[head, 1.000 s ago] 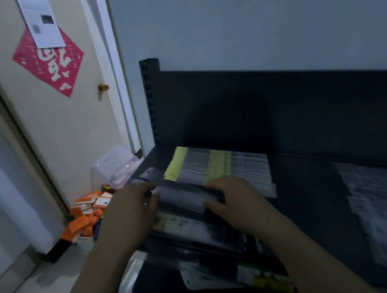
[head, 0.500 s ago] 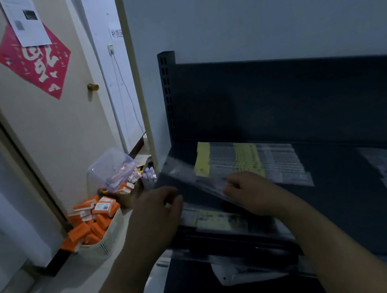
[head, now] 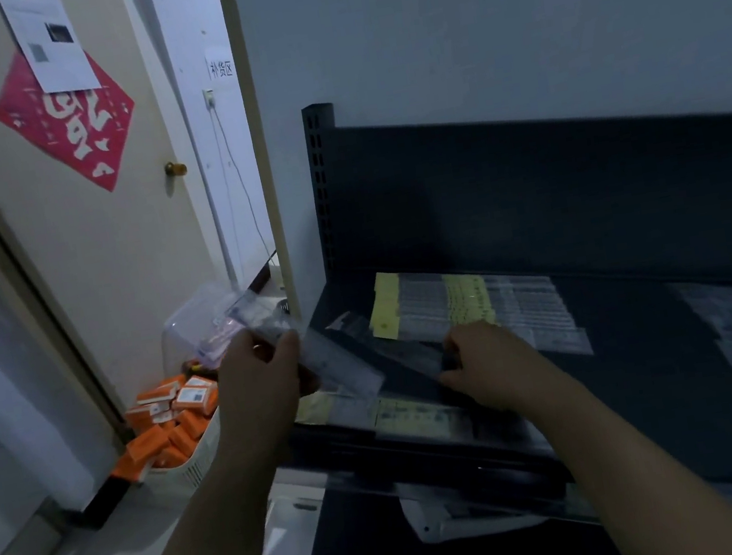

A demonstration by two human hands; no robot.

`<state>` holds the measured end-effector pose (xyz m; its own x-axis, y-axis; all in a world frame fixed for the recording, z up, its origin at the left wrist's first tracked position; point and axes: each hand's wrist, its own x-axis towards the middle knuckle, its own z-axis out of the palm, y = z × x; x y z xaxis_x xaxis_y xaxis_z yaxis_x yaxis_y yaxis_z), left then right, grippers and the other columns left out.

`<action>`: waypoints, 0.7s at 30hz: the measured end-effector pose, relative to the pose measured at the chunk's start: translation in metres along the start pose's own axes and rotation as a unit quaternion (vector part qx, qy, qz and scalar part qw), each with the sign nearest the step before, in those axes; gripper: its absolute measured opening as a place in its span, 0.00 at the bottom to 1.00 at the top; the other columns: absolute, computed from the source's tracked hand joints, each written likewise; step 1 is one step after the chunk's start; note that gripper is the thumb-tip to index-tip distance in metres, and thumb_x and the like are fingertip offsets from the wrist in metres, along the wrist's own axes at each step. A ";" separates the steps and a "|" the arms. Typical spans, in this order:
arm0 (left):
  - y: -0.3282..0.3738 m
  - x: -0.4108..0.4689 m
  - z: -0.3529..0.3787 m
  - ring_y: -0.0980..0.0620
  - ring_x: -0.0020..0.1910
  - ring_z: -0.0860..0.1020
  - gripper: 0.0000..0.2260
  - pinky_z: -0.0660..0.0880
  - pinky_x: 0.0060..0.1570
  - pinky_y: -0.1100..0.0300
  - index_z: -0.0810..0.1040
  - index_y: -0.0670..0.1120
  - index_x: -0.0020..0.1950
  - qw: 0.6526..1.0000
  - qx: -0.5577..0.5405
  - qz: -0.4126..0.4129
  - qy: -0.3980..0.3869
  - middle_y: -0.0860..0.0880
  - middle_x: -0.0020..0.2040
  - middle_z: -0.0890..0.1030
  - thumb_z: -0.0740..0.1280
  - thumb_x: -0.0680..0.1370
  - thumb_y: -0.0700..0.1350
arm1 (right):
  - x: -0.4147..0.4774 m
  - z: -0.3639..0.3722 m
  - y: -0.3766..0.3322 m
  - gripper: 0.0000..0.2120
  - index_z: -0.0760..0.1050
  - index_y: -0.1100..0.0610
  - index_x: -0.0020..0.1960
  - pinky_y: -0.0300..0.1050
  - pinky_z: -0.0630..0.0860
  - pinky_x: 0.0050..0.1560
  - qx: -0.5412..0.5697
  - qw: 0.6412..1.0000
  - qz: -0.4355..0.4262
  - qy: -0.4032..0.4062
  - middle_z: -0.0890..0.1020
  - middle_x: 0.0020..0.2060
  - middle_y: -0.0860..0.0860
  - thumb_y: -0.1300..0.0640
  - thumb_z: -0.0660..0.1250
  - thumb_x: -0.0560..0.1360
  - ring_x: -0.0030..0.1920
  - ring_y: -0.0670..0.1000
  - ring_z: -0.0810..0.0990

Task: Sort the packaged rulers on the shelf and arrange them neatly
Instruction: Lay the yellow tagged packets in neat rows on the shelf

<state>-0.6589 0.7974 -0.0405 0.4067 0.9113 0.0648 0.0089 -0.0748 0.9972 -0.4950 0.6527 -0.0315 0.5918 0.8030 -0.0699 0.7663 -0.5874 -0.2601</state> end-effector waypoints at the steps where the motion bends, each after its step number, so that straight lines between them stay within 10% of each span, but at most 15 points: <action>1: -0.002 0.001 -0.002 0.47 0.38 0.82 0.04 0.79 0.33 0.60 0.74 0.41 0.52 1.000 0.004 -0.004 0.004 0.44 0.45 0.80 0.62 0.80 0.40 | 0.001 -0.001 -0.001 0.16 0.75 0.64 0.57 0.53 0.78 0.50 0.025 0.999 0.007 -0.024 0.80 0.51 0.60 0.53 0.64 0.77 0.49 0.57 0.80; 8: -0.007 -0.001 0.002 0.50 0.40 0.78 0.03 0.75 0.36 0.59 0.72 0.46 0.52 1.000 0.027 -0.002 -0.012 0.48 0.44 0.77 0.60 0.80 0.39 | 0.004 -0.004 -0.004 0.12 0.63 0.57 0.40 0.43 0.60 0.34 0.127 0.989 -0.026 -0.076 0.66 0.34 0.50 0.55 0.55 0.81 0.33 0.47 0.63; 13: 0.005 -0.008 0.018 0.53 0.40 0.77 0.06 0.74 0.33 0.62 0.70 0.48 0.57 0.999 0.013 0.028 -0.019 0.50 0.44 0.77 0.58 0.82 0.42 | -0.004 -0.008 -0.022 0.15 0.65 0.56 0.37 0.40 0.63 0.33 0.338 0.938 -0.051 -0.065 0.66 0.30 0.49 0.53 0.56 0.82 0.29 0.47 0.64; 21: 0.007 -0.011 0.039 0.47 0.51 0.81 0.13 0.79 0.50 0.49 0.75 0.43 0.60 0.997 -0.017 0.034 -0.060 0.44 0.51 0.81 0.64 0.79 0.49 | -0.002 -0.008 -0.032 0.16 0.74 0.62 0.44 0.50 0.68 0.40 0.323 0.939 -0.098 -0.065 0.74 0.37 0.55 0.51 0.58 0.81 0.36 0.53 0.71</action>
<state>-0.6279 0.7709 -0.0355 0.5123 0.8489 0.1299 -0.0525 -0.1200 0.9914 -0.5192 0.6693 -0.0156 0.3865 0.9199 -0.0661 0.5205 -0.2767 -0.8078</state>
